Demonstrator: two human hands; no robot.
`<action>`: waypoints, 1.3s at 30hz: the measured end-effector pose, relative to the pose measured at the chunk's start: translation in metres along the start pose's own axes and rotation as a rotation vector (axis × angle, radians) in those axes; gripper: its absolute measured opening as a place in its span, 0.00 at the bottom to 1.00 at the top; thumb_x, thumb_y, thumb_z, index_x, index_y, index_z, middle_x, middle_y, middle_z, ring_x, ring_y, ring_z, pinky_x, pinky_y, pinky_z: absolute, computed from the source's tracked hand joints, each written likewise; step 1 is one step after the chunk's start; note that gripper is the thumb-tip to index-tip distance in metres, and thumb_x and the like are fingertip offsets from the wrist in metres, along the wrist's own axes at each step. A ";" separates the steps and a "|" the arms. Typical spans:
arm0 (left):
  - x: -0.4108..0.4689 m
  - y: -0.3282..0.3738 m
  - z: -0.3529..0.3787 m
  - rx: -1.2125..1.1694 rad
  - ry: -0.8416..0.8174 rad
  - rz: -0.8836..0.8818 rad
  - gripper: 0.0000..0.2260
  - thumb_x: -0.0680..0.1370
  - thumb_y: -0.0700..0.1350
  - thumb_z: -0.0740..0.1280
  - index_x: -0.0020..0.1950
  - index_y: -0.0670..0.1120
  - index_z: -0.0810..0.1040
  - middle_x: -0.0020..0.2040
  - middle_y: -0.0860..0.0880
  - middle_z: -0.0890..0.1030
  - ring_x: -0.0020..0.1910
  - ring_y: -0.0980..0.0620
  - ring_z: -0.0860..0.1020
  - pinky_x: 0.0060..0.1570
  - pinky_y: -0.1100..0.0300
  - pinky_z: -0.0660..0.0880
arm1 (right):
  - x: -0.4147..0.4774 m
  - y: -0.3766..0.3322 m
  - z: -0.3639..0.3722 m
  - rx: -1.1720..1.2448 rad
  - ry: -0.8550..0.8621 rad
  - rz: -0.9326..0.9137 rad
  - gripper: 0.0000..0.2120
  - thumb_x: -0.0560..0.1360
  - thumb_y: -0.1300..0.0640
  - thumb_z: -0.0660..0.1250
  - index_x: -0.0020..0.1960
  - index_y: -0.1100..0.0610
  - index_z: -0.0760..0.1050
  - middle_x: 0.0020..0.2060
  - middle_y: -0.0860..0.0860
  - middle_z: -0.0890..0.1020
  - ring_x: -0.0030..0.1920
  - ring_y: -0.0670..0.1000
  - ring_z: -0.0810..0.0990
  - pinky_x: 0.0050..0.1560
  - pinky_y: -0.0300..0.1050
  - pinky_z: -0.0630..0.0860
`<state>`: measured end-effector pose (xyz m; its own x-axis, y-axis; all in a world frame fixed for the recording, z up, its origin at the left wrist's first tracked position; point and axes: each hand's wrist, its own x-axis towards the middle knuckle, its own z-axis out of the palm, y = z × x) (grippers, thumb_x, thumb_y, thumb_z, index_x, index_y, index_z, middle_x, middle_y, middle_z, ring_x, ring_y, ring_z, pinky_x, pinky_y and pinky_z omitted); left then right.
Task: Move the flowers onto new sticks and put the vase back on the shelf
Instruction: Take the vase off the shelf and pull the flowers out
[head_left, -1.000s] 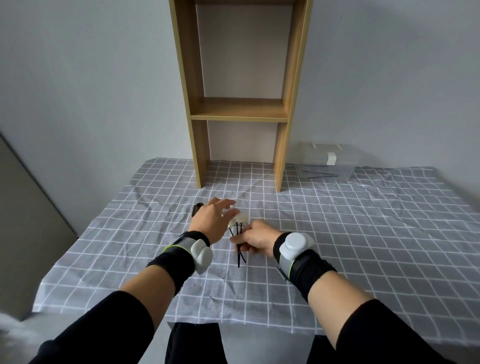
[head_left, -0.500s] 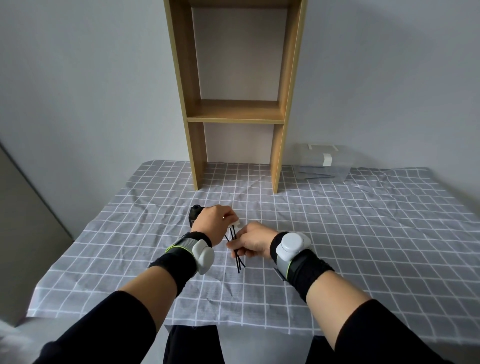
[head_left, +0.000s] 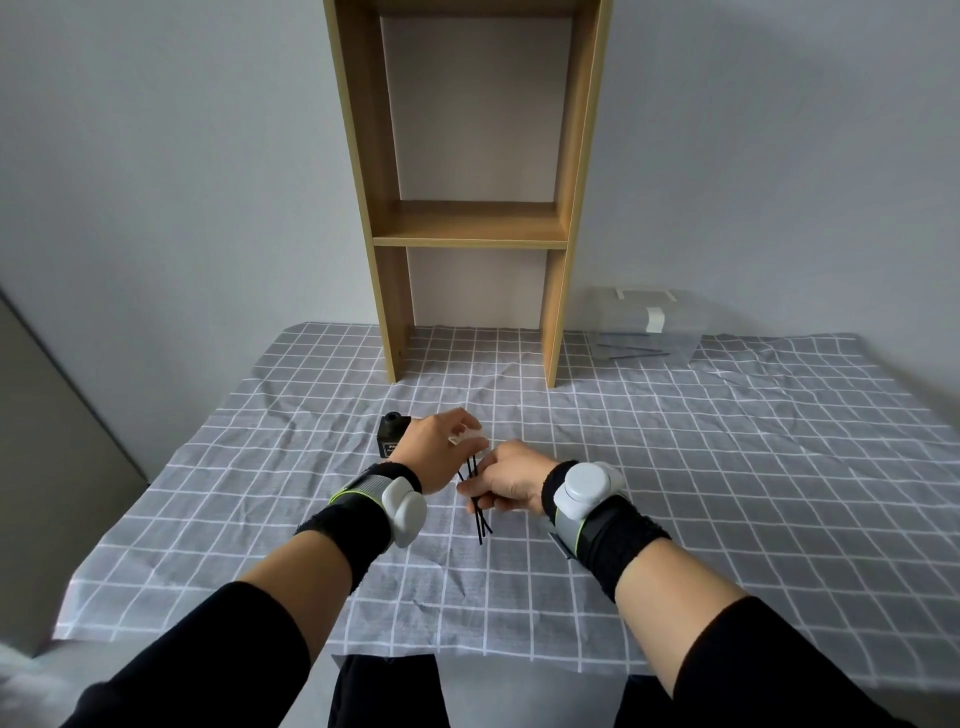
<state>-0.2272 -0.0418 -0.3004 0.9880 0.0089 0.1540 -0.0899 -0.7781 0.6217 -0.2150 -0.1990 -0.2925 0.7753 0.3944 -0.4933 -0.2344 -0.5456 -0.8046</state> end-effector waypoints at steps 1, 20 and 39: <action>0.000 0.000 0.000 -0.006 -0.006 0.000 0.06 0.76 0.53 0.71 0.51 0.53 0.82 0.46 0.55 0.83 0.46 0.56 0.81 0.49 0.60 0.76 | 0.001 0.000 0.001 -0.003 0.005 -0.001 0.06 0.75 0.62 0.75 0.48 0.61 0.78 0.38 0.58 0.86 0.30 0.46 0.81 0.30 0.37 0.73; -0.011 -0.026 -0.007 0.174 0.049 -0.052 0.06 0.76 0.51 0.72 0.52 0.52 0.82 0.52 0.51 0.81 0.53 0.50 0.79 0.51 0.56 0.75 | 0.018 0.005 0.000 -0.006 0.183 0.061 0.06 0.71 0.63 0.72 0.35 0.60 0.81 0.36 0.56 0.88 0.33 0.53 0.80 0.30 0.42 0.71; -0.034 -0.005 -0.021 0.240 0.217 0.014 0.11 0.82 0.49 0.61 0.54 0.50 0.83 0.50 0.49 0.84 0.50 0.46 0.80 0.45 0.52 0.78 | 0.004 -0.004 -0.002 -0.090 0.191 0.016 0.08 0.76 0.65 0.67 0.50 0.71 0.81 0.38 0.61 0.87 0.30 0.53 0.83 0.36 0.46 0.81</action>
<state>-0.2633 -0.0250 -0.2921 0.9349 0.1106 0.3372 -0.0458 -0.9047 0.4237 -0.2103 -0.1968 -0.2909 0.8711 0.2424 -0.4271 -0.2010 -0.6175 -0.7605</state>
